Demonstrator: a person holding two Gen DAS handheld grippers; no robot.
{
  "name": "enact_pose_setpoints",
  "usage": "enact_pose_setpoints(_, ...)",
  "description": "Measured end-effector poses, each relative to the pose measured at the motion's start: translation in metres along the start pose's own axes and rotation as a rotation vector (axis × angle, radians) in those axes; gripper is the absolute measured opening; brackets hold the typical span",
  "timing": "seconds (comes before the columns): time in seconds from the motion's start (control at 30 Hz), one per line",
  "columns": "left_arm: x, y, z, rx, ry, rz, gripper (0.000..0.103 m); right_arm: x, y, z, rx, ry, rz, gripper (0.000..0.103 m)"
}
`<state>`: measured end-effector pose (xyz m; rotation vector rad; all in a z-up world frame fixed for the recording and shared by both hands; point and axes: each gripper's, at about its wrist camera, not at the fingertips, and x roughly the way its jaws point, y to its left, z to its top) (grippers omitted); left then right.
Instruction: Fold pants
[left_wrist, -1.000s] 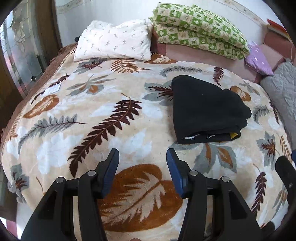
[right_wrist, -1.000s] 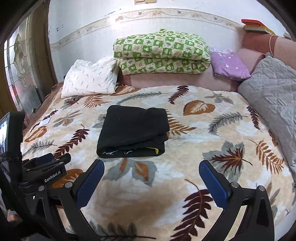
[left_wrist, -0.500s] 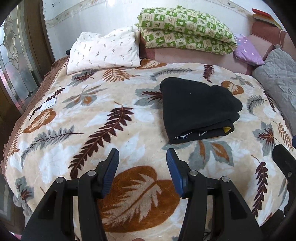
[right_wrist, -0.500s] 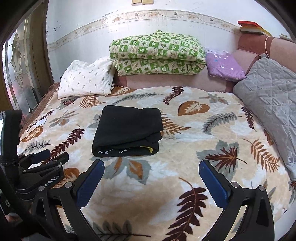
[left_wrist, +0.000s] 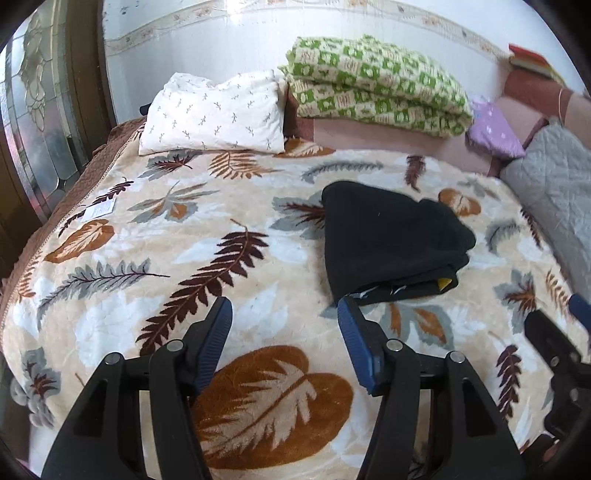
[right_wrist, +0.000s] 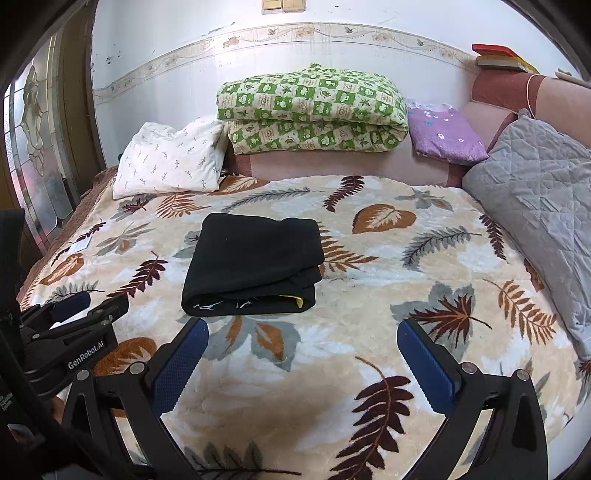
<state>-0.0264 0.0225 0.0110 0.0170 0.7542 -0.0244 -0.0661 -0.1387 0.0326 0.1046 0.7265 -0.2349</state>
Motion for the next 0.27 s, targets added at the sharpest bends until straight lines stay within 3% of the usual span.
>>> enact_pose_setpoints(0.27, -0.0044, -0.0015, 0.0047, -0.003, -0.013, 0.008, 0.063, 0.0004, -0.0007, 0.0006, 0.0, 0.004, -0.001, 0.103)
